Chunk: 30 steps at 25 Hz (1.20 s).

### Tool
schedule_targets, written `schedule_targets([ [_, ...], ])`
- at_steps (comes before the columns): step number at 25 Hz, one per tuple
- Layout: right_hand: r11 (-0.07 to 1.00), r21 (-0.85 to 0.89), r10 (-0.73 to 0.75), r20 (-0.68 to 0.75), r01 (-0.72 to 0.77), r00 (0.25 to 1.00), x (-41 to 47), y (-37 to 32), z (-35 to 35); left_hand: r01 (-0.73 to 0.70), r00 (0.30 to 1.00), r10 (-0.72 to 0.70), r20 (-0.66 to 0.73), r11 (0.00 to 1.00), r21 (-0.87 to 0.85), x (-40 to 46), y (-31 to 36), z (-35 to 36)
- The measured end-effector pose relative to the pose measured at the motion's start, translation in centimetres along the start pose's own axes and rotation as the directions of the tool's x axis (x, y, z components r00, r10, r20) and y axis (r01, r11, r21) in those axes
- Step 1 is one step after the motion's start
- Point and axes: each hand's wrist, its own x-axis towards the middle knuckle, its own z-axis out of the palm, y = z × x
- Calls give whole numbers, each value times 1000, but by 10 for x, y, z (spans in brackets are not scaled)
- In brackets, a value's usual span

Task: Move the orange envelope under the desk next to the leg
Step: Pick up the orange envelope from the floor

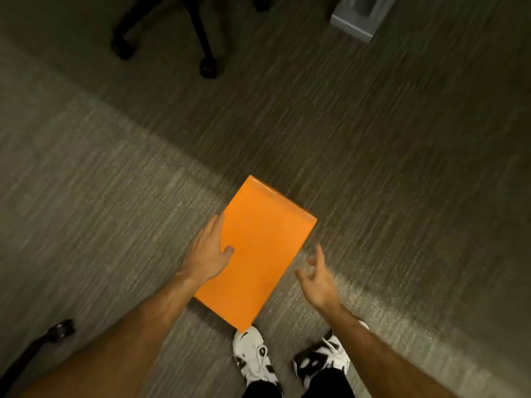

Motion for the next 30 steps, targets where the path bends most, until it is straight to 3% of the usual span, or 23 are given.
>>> schedule_targets([
  [4,930,266,237,87,-252,968,35,23,53,130,989,-130,66,992,4,31,-41,32],
  [8,809,530,232,108,-253,967,56,39,92,211,977,-209,34,976,-57,54,-69,59],
  [16,833,512,220,42,-210,975,65,64,92,306,948,-297,114,949,-72,58,-78,74],
  [22,812,551,225,8,-192,974,63,75,33,300,951,-275,139,931,-208,44,-34,73],
  [30,863,506,80,-121,-8,989,22,8,-159,158,987,-145,65,930,-331,36,138,1],
])
